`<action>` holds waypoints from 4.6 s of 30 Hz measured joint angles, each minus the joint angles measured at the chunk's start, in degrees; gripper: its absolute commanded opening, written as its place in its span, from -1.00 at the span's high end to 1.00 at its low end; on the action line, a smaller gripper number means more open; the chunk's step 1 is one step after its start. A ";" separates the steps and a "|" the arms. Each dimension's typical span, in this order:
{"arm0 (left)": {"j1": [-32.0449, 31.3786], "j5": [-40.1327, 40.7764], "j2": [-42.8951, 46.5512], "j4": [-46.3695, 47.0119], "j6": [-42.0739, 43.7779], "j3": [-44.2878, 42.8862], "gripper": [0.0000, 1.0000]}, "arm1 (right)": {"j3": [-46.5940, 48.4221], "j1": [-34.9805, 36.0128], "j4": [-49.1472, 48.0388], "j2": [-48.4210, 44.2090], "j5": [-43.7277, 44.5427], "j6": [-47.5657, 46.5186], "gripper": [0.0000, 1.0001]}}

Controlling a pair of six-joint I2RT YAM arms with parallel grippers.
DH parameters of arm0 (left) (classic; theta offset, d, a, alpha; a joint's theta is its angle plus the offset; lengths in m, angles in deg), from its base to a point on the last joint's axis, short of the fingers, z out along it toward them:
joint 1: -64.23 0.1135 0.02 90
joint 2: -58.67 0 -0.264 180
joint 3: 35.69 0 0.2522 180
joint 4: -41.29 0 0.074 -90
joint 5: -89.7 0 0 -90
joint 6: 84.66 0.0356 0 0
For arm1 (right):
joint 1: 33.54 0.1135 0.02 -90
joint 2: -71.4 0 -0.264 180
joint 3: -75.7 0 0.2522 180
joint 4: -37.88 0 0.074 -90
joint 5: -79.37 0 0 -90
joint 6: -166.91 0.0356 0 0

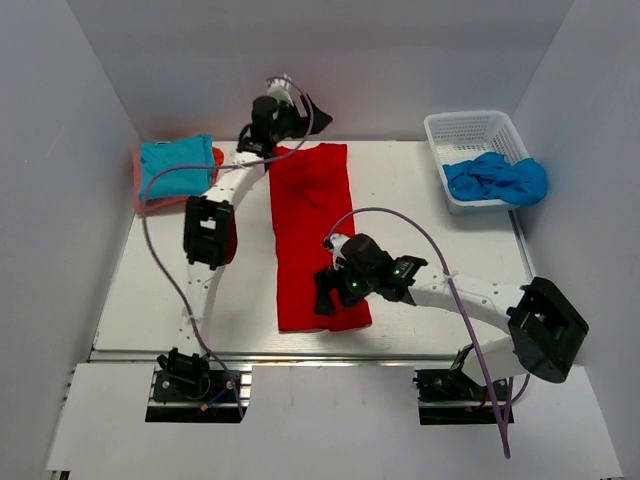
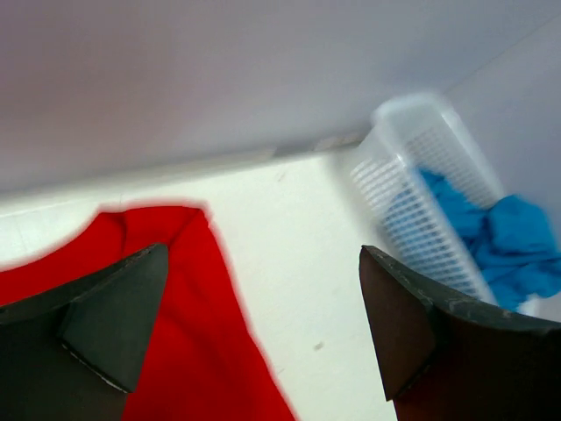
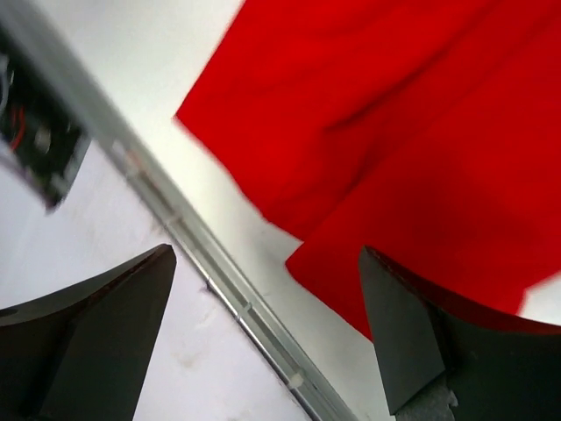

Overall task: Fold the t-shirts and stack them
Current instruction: Rotate the tshirt 90 degrees, then grab the bottom of the folded rectangular tshirt with both arms, then fold the folded rectangular tshirt in 1/3 of the way, then grab one side of the 2/3 rectangular tshirt with both arms

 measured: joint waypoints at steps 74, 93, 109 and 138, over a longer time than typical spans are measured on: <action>-7.26 12.39 59.06 -31.21 -1.62 69.81 1.00 | 26.60 -15.98 14.14 17.51 21.86 9.14 1.00; 0.96 11.47 41.90 -24.90 3.21 52.02 1.00 | 56.92 -26.01 16.26 42.29 16.09 -0.13 0.87; 5.33 13.55 29.24 -24.00 6.54 37.92 -1.00 | 61.29 -30.34 7.56 47.95 9.97 -4.81 -0.81; 2.29 1.77 47.80 -9.99 10.62 79.25 -0.12 | 19.45 -29.59 -5.14 29.07 -1.70 1.68 -0.45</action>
